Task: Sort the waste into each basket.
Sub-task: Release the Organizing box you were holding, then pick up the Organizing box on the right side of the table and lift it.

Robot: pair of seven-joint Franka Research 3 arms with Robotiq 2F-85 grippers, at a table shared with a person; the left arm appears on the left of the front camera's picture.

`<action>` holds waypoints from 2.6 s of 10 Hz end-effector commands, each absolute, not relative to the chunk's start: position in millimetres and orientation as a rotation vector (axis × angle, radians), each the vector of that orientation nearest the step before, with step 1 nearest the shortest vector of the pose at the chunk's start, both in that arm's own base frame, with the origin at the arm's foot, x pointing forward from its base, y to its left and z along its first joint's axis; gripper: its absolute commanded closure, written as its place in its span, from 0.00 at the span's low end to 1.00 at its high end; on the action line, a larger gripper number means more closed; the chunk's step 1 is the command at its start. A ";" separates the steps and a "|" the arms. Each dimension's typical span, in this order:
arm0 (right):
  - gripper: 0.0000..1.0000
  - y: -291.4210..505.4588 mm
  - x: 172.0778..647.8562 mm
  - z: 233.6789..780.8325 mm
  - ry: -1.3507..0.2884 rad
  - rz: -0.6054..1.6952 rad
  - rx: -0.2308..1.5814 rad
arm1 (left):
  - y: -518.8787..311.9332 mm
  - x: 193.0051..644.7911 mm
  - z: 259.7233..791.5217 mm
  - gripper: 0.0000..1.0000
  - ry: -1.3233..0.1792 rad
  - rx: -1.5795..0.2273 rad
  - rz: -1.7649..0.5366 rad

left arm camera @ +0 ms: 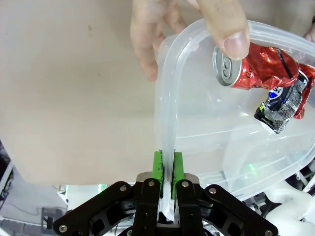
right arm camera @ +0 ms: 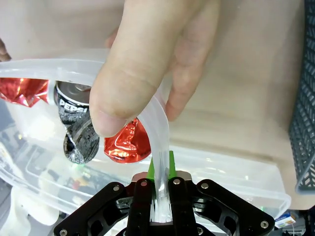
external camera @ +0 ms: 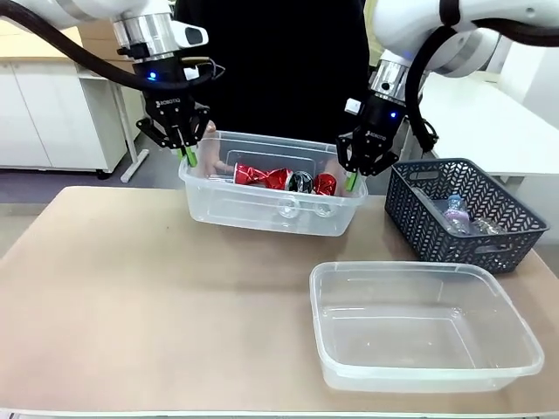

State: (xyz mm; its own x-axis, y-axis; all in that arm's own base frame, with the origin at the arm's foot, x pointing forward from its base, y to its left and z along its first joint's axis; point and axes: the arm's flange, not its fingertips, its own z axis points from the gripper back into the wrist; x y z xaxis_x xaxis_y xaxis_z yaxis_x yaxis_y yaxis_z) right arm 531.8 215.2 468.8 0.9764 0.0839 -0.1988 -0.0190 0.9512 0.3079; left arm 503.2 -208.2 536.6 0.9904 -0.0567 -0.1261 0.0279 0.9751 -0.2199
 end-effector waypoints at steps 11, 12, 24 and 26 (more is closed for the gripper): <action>0.00 149.0 484.8 522.9 -0.146 0.008 0.560 | -173.4 481.5 559.4 0.00 0.036 -0.445 -0.111; 0.00 143.5 484.4 521.1 -0.150 -0.010 0.578 | -168.9 482.6 552.6 0.00 0.055 -0.467 -0.113; 0.00 58.6 361.1 559.2 -0.175 0.201 0.220 | -285.9 389.8 562.7 0.00 0.195 -0.362 -0.154; 0.00 11.1 305.5 542.8 -0.103 0.292 0.121 | -359.9 353.8 517.4 0.00 0.374 -0.327 -0.134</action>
State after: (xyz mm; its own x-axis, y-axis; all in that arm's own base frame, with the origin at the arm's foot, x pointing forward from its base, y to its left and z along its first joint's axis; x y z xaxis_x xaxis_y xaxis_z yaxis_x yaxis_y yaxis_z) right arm 323.2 31.0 549.6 0.9722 0.2195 0.0816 -0.2300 0.9605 0.1568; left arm 342.9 -341.6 539.8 0.9439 -0.2124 -0.2527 0.1196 0.9336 -0.3377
